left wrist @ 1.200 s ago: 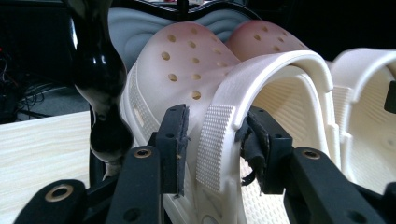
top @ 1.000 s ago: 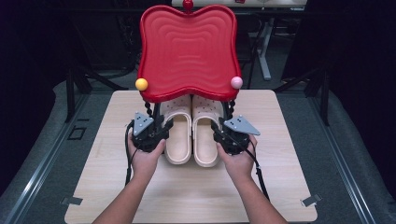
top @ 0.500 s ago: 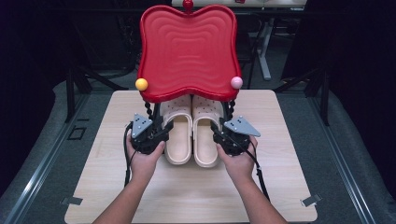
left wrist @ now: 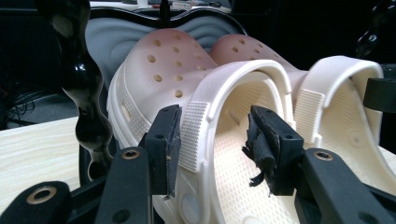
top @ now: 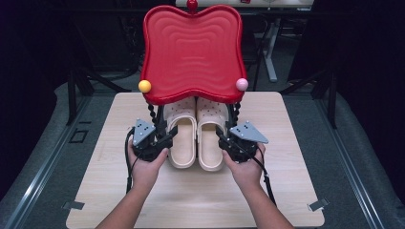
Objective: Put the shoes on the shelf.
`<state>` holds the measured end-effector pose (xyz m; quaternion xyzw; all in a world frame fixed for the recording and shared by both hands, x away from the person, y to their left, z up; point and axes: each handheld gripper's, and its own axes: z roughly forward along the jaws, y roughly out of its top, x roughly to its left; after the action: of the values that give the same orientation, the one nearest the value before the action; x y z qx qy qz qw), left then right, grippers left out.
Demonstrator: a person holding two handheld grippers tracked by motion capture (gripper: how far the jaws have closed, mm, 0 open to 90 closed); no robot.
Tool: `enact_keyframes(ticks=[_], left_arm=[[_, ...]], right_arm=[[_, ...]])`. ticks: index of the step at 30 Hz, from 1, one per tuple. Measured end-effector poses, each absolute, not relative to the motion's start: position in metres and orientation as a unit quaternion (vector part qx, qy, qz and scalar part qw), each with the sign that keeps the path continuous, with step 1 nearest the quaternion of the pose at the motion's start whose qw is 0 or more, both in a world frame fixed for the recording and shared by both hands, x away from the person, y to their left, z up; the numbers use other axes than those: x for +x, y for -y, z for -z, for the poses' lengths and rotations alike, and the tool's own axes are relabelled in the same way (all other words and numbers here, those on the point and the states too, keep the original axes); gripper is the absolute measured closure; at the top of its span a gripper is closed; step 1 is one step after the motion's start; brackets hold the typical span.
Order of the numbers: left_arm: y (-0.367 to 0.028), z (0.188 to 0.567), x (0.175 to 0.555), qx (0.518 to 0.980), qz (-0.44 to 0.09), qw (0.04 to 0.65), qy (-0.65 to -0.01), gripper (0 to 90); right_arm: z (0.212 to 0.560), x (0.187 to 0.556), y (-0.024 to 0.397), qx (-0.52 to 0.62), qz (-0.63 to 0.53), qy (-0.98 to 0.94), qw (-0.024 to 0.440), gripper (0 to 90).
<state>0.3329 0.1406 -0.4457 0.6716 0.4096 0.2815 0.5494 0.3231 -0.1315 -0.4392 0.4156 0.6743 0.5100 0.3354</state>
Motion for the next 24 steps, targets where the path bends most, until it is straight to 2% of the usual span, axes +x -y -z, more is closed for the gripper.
enact_keyframes(ticks=[13, 24], left_arm=[[-0.147, 0.447, 0.324, 0.676, -0.280, 0.546, -0.408, 54.6], [-0.153, 0.452, 0.309, 0.678, -0.271, 0.550, -0.406, 55.4]], right_arm=[[0.433, 0.317, 0.143, 0.416, -0.511, -0.669, 0.344, 56.9], [0.438, 0.295, 0.147, 0.408, -0.508, -0.681, 0.335, 58.2]])
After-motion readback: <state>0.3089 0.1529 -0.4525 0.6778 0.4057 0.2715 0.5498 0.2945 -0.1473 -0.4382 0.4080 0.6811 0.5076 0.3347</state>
